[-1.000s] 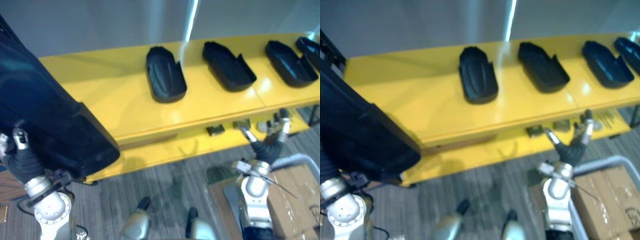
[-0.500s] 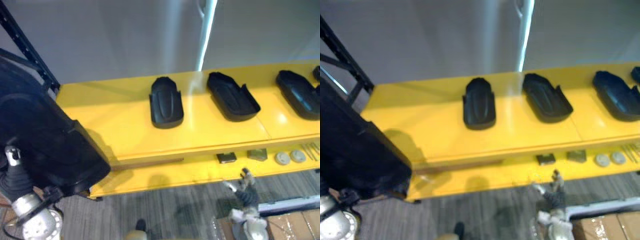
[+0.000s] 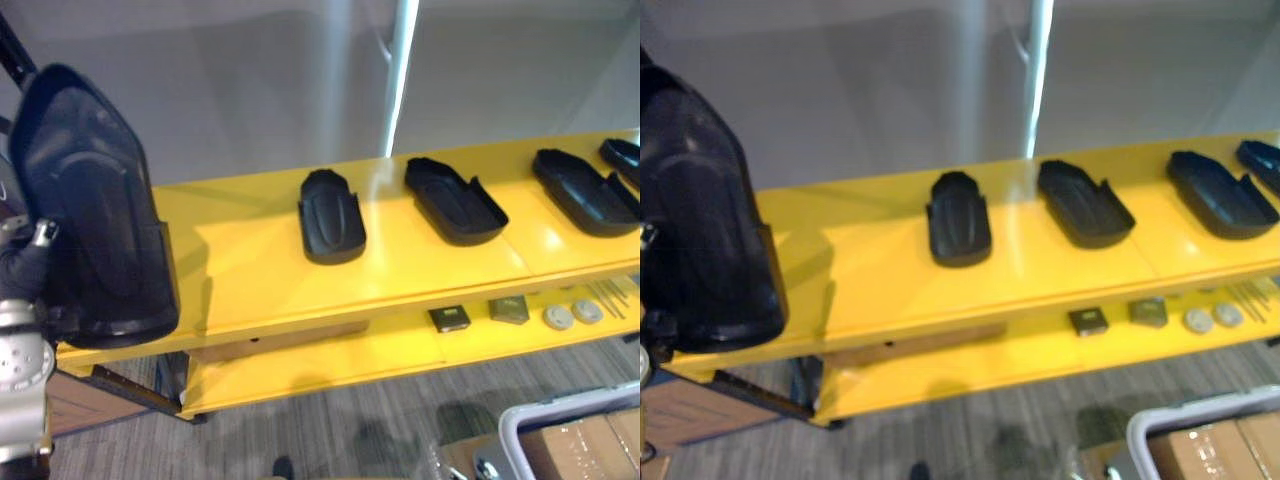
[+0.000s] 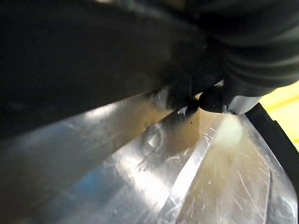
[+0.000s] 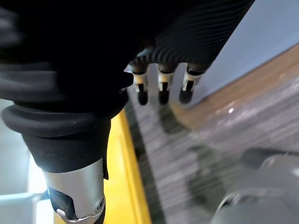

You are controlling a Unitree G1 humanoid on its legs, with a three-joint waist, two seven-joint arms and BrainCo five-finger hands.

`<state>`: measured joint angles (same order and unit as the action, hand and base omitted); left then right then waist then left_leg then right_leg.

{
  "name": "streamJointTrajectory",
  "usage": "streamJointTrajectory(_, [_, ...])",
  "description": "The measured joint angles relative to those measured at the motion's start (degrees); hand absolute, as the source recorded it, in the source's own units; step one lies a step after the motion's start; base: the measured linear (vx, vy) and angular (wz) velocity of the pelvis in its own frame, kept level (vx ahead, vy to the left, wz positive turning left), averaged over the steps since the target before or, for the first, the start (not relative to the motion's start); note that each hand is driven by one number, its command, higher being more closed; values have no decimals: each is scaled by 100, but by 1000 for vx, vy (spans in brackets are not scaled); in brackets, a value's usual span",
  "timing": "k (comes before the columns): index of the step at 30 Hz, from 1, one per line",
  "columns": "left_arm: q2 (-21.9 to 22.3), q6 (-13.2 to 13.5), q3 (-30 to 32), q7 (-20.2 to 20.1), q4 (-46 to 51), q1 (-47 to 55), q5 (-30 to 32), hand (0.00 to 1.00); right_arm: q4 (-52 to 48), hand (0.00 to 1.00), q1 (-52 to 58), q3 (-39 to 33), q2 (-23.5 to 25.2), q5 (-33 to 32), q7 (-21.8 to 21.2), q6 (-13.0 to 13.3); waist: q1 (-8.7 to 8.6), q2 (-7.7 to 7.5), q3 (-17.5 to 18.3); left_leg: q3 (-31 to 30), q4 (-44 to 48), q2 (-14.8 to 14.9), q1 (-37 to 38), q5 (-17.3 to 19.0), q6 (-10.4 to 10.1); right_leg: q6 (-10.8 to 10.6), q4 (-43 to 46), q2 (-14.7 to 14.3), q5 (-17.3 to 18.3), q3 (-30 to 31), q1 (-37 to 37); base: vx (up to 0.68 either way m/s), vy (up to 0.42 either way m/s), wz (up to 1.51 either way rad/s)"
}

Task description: Walk over and take plastic housings, then place them on the shelf

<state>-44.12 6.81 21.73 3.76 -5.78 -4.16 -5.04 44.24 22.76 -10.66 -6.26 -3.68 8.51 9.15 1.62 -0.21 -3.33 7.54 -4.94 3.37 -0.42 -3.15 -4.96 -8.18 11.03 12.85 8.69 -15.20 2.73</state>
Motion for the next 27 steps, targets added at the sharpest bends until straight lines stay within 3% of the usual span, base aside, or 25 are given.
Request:
streamJointTrajectory(6, [-495,-562,-897,-392,-1292,-1643,-227,100,186,0,-46,-45,-72,-2,-221,-43,-136,-25,36,302,-4,66,23,64,13,82,8,-27,-182,288,-166,9,40,-22])
streamJointTrajectory(11, [-506,-1097,-1300,-411,-2228,-2640,-338,100,198,0,-89,5,-72,-11,-264,-44,-257,-106,29,550,-2,110,-173,74,4,112,21,-66,-279,544,-525,-3,29,-20])
streamJointTrajectory(16, [-503,-1803,-1576,-410,-2789,-3101,117,100,197,0,-132,19,-78,-161,-325,-43,-349,-157,-5,584,33,132,-291,-55,-88,111,39,-112,-279,608,-678,37,-2,2])
streamJointTrajectory(20, [-503,-2200,-1571,-427,-2998,-3312,410,100,160,0,-218,127,-106,-235,-360,-41,-321,-133,-206,614,34,197,-266,-79,-127,117,54,-194,-281,751,-686,13,-11,-4])
streamJointTrajectory(23, [-503,-2429,-1568,-467,-3205,-3434,553,100,153,0,-335,132,-193,-234,-376,-41,-313,-107,-376,703,33,208,-279,-99,-145,127,54,-214,-274,807,-754,-44,5,-13])
streamJointTrajectory(27, [-503,-2471,-1563,-536,-3422,-3549,789,100,125,0,-399,135,-354,-235,-380,-44,-401,-64,-605,728,29,189,-304,-117,-117,121,53,-207,-267,869,-778,-59,11,-6])
